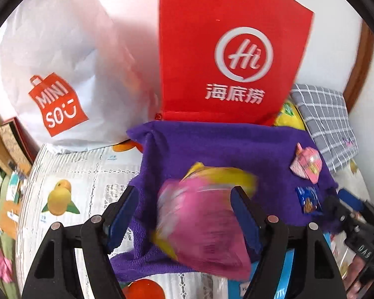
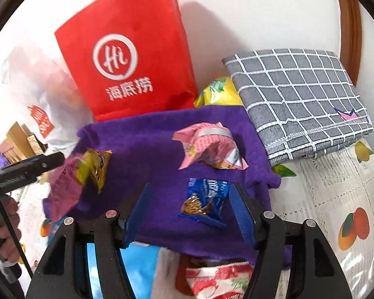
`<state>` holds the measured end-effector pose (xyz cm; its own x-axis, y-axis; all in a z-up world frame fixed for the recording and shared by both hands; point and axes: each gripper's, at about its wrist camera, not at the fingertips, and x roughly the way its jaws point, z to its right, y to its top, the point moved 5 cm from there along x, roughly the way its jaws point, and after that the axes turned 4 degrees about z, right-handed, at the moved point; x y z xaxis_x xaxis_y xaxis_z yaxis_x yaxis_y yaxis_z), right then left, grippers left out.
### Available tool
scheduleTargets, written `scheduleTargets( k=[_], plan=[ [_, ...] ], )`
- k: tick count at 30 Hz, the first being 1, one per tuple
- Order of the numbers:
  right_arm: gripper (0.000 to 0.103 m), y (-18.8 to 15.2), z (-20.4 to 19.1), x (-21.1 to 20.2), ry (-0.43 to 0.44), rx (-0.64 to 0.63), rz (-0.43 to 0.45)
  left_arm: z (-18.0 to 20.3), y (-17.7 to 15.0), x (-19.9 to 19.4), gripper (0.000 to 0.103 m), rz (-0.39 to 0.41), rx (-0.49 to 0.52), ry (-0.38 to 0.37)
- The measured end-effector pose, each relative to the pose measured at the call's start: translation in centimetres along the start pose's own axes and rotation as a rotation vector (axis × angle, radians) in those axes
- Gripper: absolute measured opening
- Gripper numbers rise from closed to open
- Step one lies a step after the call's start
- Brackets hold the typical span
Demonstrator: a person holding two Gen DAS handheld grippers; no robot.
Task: Organize snacks
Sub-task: 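Open the left tool dropping the pink bag while the right tool releases the blue packet on the towel, then grasp the white strawberry packet with the right tool while the left tool moves toward the green bag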
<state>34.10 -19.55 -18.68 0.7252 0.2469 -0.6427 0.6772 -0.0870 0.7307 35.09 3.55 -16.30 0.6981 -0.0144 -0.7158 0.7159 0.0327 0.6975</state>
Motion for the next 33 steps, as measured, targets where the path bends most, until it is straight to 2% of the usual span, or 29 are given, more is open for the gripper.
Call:
scheduleTargets(
  k=[2,4,6,8,11,15,23,24,26,27,33],
  plan=[
    [0.065,-0.1,-0.3,-0.5,-0.001,-0.007,0.008,0.3,-0.3,0.1,0.072,-0.007,-0.002,-0.047],
    [0.065,-0.2,-0.4,-0.9,0.001,-0.014,0.010,0.6,-0.7,0.5,0.058,-0.041,-0.022,-0.099],
    [0.065,-0.4,-0.4,-1.1,-0.006,-0.021,0.010,0.9,-1.3,1.3,0.054,-0.077,-0.035,-0.127],
    [0.065,-0.5,-0.2,-1.4,-0.009,-0.026,0.009,1.2,-1.7,1.8,0.037,-0.089,-0.036,-0.124],
    [0.065,-0.5,0.3,-1.6,-0.013,-0.025,0.015,1.4,-2.0,2.4,0.022,-0.094,-0.068,-0.175],
    [0.065,-0.4,0.8,-1.8,-0.020,-0.016,0.020,2.3,-1.3,2.9,0.016,-0.084,-0.084,-0.220],
    [0.065,-0.3,1.5,-1.7,-0.036,-0.025,0.011,4.0,-0.2,4.3,0.016,-0.092,-0.066,-0.223],
    [0.065,-0.3,1.5,-1.8,-0.039,-0.029,0.010,4.1,-0.1,4.1,0.018,-0.095,-0.056,-0.211],
    [0.065,-0.5,1.6,-2.2,-0.049,-0.038,0.014,3.7,-0.1,3.6,0.037,-0.093,-0.048,-0.195],
    [0.065,-0.6,1.7,-2.3,-0.056,-0.041,0.016,3.5,-0.2,3.2,0.050,-0.092,-0.047,-0.182],
    [0.065,-2.3,3.0,-3.2,-0.103,-0.065,-0.004,1.6,-0.9,0.5,0.056,-0.071,-0.046,-0.159]
  ],
)
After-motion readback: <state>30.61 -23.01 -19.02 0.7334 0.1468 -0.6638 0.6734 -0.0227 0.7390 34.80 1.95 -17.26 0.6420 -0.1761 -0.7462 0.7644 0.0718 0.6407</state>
